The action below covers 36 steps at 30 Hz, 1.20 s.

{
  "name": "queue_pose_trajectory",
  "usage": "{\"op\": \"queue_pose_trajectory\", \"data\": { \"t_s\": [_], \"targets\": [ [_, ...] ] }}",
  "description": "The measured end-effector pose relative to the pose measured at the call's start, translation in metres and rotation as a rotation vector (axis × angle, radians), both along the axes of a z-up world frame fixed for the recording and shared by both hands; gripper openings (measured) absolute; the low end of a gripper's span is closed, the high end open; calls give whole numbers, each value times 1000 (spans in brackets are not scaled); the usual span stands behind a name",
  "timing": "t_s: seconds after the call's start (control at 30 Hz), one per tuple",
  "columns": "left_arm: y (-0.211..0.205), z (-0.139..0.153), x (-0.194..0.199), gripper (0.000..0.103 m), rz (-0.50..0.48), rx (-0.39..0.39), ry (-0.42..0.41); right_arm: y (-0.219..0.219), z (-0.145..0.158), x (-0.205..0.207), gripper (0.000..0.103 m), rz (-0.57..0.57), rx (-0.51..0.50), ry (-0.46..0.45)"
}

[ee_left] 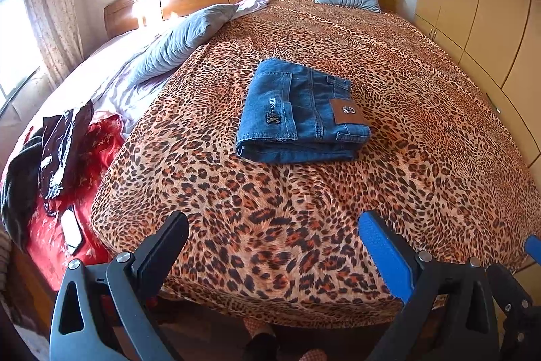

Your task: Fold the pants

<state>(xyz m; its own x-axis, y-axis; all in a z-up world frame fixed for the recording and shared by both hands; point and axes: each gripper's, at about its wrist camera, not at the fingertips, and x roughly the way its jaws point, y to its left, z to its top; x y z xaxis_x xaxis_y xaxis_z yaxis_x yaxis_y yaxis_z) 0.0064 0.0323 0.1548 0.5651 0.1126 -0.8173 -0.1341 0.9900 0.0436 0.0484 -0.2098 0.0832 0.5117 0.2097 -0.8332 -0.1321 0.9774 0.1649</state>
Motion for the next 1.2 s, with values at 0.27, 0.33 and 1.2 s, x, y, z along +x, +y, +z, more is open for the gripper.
{"op": "queue_pose_trajectory", "data": {
  "t_s": [0.27,0.33,1.2],
  "targets": [
    [-6,-1,4,102,-7,9,4,-4,-3,1,103,-5,-4,9],
    [-6,-1,5,102,-6,9,6,-5,-3,1,103,-7,-5,12],
    [-14,-7,11,102,-16,14,37,-8,-7,6,103,0,-7,23]
  ]
}}
